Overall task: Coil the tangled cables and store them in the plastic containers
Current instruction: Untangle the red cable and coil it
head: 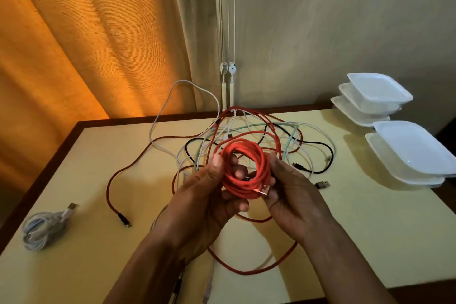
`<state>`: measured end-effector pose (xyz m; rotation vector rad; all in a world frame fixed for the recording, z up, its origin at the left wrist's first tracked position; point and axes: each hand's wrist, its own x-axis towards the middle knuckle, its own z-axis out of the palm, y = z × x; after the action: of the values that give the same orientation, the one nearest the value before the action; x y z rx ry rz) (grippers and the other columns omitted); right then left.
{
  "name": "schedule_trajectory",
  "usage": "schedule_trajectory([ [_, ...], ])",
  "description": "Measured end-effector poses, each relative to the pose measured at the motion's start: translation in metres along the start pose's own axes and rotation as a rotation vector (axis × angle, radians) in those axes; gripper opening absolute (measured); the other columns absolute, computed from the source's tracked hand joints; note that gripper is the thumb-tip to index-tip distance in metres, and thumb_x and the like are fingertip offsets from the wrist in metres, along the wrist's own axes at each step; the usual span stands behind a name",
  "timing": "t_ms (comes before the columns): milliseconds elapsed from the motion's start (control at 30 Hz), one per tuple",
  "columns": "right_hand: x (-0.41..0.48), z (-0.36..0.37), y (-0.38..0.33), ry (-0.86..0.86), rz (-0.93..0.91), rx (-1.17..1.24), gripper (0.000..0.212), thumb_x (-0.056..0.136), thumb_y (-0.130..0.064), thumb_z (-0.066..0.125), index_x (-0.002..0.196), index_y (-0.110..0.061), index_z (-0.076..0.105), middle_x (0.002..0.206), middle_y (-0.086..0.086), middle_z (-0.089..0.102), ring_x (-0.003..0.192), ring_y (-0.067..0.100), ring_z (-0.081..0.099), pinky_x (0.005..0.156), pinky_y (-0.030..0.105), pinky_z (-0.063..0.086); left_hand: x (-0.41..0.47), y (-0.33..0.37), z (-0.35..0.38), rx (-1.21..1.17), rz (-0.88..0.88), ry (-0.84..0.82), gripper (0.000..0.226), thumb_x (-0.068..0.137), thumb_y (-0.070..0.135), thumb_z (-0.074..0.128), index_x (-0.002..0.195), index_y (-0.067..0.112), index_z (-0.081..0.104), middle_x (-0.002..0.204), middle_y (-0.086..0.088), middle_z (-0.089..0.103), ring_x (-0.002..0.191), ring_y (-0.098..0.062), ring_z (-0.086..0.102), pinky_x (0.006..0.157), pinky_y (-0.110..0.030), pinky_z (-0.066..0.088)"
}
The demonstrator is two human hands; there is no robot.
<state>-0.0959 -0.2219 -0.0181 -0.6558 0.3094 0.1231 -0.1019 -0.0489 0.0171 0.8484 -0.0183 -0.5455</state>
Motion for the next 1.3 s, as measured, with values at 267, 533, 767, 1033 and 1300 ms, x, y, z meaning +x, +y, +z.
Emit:
schedule_trajectory([
  [267, -0.016, 0.014, 0.008, 0.018, -0.002, -0.213, 0.034, 0.098, -0.007, 0.054, 0.079, -0.009, 0.082, 0.086, 0.017, 0.076, 0.071, 0.024, 0.073, 0.048, 0.028, 0.056, 0.002, -0.012, 0.001, 0.264, 0.049, 0.023, 0.041, 0.095, 0.031, 0.050, 0.120, 0.003, 0.067, 0.106, -0.027, 0.070, 0.078, -0.024, 0.073, 0.062, -0.030, 0.061],
  [533, -0.024, 0.018, 0.015, -0.024, -0.233, -0.531, 0.046, 0.090, -0.048, 0.064, 0.131, -0.027, 0.062, 0.119, 0.001, 0.074, 0.115, 0.021, 0.068, 0.098, 0.042, 0.050, 0.009, -0.013, -0.003, 0.340, 0.250, 0.184, 0.030, 0.091, 0.030, 0.055, 0.110, 0.013, 0.070, 0.100, -0.015, 0.077, 0.083, -0.029, 0.076, 0.067, -0.030, 0.062],
  [767, -0.031, 0.014, 0.031, -0.005, -0.767, -1.252, 0.058, 0.091, -0.046, 0.068, 0.141, -0.048, 0.039, 0.139, -0.024, 0.048, 0.133, -0.002, 0.044, 0.103, 0.018, 0.045, 0.010, -0.011, -0.009, 0.336, 0.288, 0.181, 0.036, 0.088, 0.030, 0.055, 0.116, 0.011, 0.067, 0.093, -0.005, 0.078, 0.098, -0.028, 0.076, 0.074, -0.030, 0.062],
  [1033, -0.021, 0.013, 0.026, 0.018, -1.204, -1.406, 0.026, 0.089, -0.030, 0.074, 0.115, -0.029, 0.074, 0.125, 0.003, 0.052, 0.120, 0.022, 0.052, 0.086, 0.020, 0.054, 0.010, -0.015, -0.015, 0.481, 0.262, 0.139, 0.034, 0.097, 0.031, 0.051, 0.121, 0.013, 0.066, 0.108, -0.017, 0.076, 0.103, -0.041, 0.072, 0.092, -0.057, 0.058],
  [1300, -0.023, 0.006, -0.015, -0.020, -0.553, -0.168, 0.013, 0.103, -0.019, 0.050, 0.094, -0.016, 0.059, 0.083, 0.006, 0.069, 0.079, 0.022, 0.070, 0.078, 0.038, 0.058, 0.013, -0.006, -0.030, 0.467, 0.255, 0.280, 0.034, 0.099, 0.031, 0.052, 0.113, 0.003, 0.066, 0.101, -0.009, 0.077, 0.093, -0.028, 0.074, 0.075, -0.033, 0.062],
])
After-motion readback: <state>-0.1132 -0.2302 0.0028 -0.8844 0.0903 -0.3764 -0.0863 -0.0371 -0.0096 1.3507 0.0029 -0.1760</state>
